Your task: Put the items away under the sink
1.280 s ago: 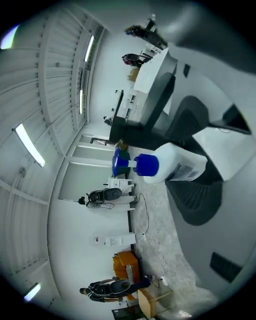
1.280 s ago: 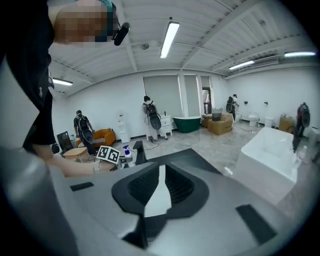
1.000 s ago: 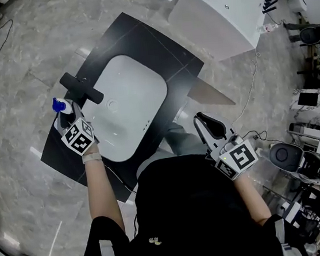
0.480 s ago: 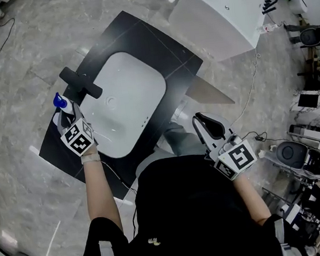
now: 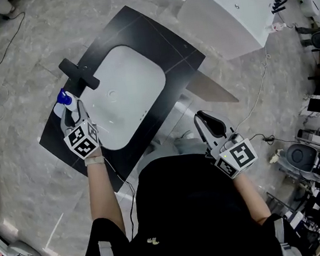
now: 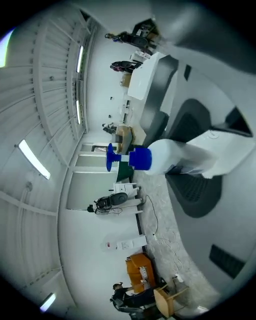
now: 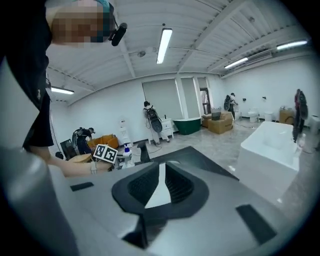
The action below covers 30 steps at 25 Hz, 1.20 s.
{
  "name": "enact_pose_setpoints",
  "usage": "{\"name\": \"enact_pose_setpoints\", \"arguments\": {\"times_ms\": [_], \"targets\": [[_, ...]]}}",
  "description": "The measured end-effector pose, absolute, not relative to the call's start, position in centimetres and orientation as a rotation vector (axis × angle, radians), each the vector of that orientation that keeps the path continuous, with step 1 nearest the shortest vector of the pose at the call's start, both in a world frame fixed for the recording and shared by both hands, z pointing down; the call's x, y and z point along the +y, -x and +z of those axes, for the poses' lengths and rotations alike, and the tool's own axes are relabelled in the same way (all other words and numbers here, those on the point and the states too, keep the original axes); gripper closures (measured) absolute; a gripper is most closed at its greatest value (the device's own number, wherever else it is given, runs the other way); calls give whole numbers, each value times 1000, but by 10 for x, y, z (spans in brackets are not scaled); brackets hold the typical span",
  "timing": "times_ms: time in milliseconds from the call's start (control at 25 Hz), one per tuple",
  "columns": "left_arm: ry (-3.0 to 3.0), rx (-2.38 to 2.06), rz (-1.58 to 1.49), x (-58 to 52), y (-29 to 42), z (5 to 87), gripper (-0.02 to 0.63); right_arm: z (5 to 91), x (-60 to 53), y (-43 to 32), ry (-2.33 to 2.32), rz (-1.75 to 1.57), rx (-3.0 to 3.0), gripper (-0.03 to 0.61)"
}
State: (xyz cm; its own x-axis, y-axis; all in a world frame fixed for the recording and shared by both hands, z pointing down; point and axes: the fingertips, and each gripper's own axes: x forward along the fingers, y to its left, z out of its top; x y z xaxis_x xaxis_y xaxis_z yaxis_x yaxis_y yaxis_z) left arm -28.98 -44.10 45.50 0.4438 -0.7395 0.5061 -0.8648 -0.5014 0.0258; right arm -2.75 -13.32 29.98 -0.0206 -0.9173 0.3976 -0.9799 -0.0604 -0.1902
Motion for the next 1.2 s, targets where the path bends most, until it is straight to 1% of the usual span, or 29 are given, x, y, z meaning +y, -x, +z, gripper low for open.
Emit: {"name": "enact_pose_setpoints", "arguments": {"times_ms": [280,440,800,1200], "targets": [[-2457,-1437,618,-384,261,416,410,295,-84,-15,-2112,621,-2107,525],[-2496,-1423,602,-341,233,399,410,293,-52,-47,-2152,613,-2133,525],[-2579,-1325,589,-232,153,372,410,298,34,-97,-2217,606,-2196,523],[-2686,-1069,613,-117,43,371,410,318,133,-144,-2325,623,-2151,523]]}}
